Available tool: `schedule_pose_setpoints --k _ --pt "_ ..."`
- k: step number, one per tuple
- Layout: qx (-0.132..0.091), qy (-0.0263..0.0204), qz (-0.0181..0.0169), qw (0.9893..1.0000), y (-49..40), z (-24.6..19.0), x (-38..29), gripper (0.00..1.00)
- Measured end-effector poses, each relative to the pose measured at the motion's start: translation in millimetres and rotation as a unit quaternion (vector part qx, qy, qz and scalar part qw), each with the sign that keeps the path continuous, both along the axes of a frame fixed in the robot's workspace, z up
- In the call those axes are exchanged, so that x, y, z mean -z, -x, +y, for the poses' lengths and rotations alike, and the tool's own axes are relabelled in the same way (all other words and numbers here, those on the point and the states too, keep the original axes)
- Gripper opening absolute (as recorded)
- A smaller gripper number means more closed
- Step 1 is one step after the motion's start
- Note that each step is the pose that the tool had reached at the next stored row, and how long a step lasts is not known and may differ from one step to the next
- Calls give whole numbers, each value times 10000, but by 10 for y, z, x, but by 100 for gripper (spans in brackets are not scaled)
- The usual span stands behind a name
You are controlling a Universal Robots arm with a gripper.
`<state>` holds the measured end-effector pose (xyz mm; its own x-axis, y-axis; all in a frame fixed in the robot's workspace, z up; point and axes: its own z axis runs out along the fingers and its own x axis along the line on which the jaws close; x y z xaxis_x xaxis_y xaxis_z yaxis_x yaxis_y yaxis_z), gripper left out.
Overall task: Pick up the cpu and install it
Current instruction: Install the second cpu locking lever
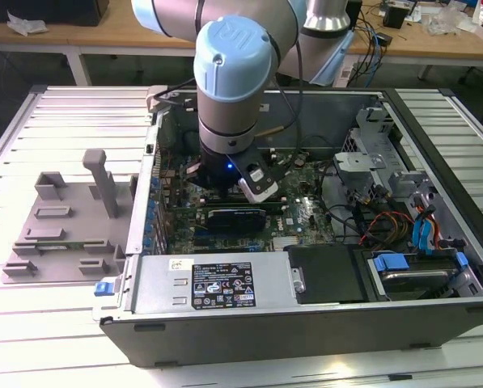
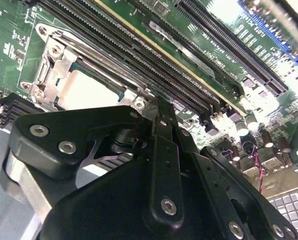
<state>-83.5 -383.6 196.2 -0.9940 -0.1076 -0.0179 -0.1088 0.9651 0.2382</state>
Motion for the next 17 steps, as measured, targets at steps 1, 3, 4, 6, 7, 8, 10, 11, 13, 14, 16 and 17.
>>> schedule_pose_setpoints --k 1,3,4,6,7,8,10,11,13,14,16,17 --pt "0 50 0 10000 0 0 0 11" --pt "-1 68 1 10000 0 0 -2 11" --pt "0 70 -1 10000 0 1 -9 11" --pt "0 88 0 10000 0 1 -98 11" --pt "0 111 0 9999 0 2 -168 11" --pt "1 143 0 9999 0 4 -235 11" --pt "0 257 0 9997 -1 14 -356 11" --pt "0 285 0 9996 -1 16 -382 11" --pt "-1 311 0 9995 -2 17 -395 11" --pt "8 314 1 9995 -11 17 -396 11" --pt "129 313 4 9994 -106 19 -395 11" --pt "164 313 5 9994 -133 22 -395 11"
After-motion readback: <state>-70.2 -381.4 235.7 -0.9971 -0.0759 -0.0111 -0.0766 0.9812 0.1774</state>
